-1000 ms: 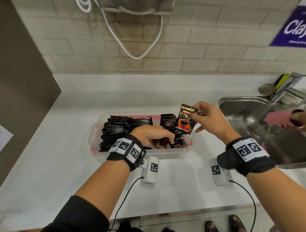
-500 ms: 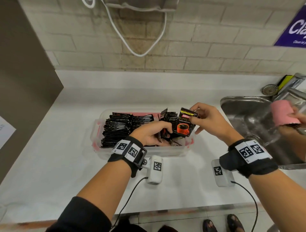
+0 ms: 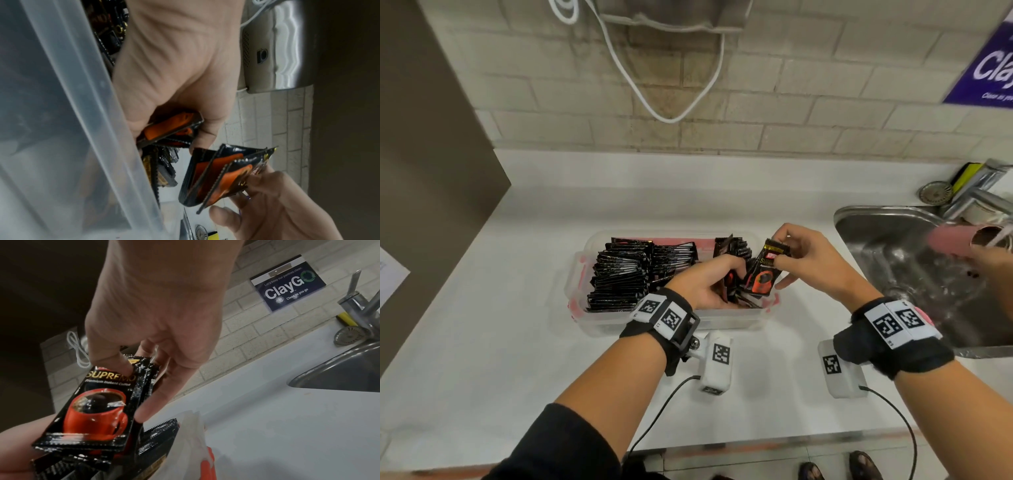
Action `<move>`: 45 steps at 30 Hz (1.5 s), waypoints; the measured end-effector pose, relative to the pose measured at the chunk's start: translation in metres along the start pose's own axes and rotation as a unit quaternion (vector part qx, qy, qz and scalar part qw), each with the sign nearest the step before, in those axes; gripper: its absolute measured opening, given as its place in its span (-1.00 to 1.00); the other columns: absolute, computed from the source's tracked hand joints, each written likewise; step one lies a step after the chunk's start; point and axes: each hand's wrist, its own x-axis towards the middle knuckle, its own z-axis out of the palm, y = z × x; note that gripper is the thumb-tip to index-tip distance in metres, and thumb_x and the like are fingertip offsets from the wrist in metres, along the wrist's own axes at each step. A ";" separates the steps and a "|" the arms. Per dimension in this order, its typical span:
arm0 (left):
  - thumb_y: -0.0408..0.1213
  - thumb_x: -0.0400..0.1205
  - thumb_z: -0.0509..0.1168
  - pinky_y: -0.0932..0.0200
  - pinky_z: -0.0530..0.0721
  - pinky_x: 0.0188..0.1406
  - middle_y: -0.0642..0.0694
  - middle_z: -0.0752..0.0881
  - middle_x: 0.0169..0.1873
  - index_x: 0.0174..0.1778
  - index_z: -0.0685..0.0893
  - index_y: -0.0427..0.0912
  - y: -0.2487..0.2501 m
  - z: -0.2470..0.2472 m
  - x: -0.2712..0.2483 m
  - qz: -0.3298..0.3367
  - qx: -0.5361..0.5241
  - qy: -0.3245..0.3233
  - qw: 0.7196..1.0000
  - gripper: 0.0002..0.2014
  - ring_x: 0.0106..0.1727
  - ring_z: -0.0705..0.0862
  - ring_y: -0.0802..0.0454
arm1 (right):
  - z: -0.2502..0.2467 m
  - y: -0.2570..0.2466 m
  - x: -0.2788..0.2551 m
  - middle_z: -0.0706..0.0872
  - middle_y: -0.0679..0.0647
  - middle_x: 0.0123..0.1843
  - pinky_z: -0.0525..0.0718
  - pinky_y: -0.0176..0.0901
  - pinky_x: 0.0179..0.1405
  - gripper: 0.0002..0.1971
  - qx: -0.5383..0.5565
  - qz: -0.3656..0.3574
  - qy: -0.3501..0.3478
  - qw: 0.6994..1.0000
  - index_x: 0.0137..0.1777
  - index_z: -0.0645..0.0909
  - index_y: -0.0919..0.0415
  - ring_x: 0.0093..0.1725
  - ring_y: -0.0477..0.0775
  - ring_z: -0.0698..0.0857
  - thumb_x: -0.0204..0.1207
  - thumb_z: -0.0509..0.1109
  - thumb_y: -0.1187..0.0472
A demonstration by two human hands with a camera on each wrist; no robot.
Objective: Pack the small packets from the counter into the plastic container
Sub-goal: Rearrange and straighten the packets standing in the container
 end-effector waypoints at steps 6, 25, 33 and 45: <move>-0.47 0.49 0.28 -0.29 0.79 -0.17 -0.39 0.83 -0.10 0.30 0.52 -0.31 0.000 -0.004 0.000 -0.007 -0.027 -0.007 1.000 -0.58 -0.08 0.84 -0.33 | 0.004 0.002 0.003 0.83 0.17 -0.13 0.83 0.15 -0.27 -0.84 -0.028 0.008 -0.018 0.999 -0.12 0.54 0.27 -0.14 0.24 0.85 0.47 0.47 0.46; -0.41 0.51 0.33 0.30 0.58 -0.64 -0.24 0.76 -0.18 0.04 0.59 -0.25 0.003 -0.012 -0.010 0.024 0.151 0.042 0.987 -0.81 -0.51 0.74 -0.03 | 0.027 0.012 0.004 0.53 0.06 -0.25 0.56 0.03 -0.25 -0.74 -0.357 -0.089 -0.080 0.926 -0.29 0.44 0.19 -0.27 0.16 0.54 0.29 0.51 0.40; -0.22 0.49 0.57 0.02 0.86 -0.11 -0.10 0.85 -0.13 0.03 0.66 0.01 0.006 -0.027 -0.017 0.117 0.326 0.082 0.935 -0.73 -0.18 0.85 -0.08 | 0.042 0.022 0.009 0.53 0.03 -0.11 0.45 -0.12 -0.15 -0.72 -0.395 -0.088 -0.088 0.910 -0.09 0.47 0.17 -0.07 0.13 0.49 0.34 0.54 0.26; 0.20 0.67 0.27 0.36 0.63 -0.40 0.13 0.73 -0.08 0.40 0.48 0.10 0.000 -0.023 -0.028 0.192 0.343 0.048 0.918 -0.56 -0.27 0.67 0.30 | 0.038 0.032 0.014 0.46 -0.06 -0.12 0.22 -0.29 -0.10 -0.73 -0.387 -0.097 -0.086 0.913 -0.13 0.52 0.10 -0.09 0.01 0.38 0.32 0.55 0.32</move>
